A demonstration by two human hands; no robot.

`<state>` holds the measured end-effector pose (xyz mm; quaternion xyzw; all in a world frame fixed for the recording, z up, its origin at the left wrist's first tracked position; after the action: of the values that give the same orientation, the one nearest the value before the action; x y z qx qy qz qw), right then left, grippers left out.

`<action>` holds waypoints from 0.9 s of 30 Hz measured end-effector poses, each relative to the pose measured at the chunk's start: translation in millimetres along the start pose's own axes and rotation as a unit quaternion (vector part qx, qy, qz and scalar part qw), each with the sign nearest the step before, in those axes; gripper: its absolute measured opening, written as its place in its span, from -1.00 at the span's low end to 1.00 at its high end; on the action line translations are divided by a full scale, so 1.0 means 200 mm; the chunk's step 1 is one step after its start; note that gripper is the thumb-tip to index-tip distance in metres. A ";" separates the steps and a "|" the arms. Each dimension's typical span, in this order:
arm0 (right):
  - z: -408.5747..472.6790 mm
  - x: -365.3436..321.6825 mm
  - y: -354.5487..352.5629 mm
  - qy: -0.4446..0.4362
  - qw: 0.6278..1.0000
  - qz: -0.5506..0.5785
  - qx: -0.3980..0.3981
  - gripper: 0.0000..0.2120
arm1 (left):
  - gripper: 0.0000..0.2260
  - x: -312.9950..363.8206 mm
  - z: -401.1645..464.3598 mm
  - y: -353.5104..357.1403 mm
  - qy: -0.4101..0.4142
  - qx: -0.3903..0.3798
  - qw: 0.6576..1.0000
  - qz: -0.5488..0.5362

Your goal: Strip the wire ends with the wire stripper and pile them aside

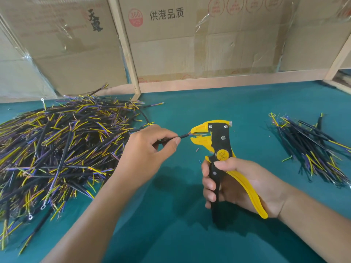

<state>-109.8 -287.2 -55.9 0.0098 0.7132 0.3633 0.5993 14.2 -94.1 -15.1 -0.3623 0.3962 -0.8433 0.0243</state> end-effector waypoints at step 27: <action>-0.02 -0.09 0.00 -0.069 0.978 -0.050 0.188 -0.63 | -0.88 -0.03 0.00 -0.01 -0.017 0.022 0.999 -0.017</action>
<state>-108.8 -296.8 -39.9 0.1120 0.7251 0.1903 0.6522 20.0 -90.7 -17.2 -0.3825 0.3712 -0.8457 0.0250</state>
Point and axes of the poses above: each hand's wrist, its own z-axis towards the middle knuckle, its own y-axis out of the palm, x = y × z, the point moved 1 cm from there along z, towards the middle knuckle, and after that the axes turned 8 degrees about -x, right-handed, at the moved point
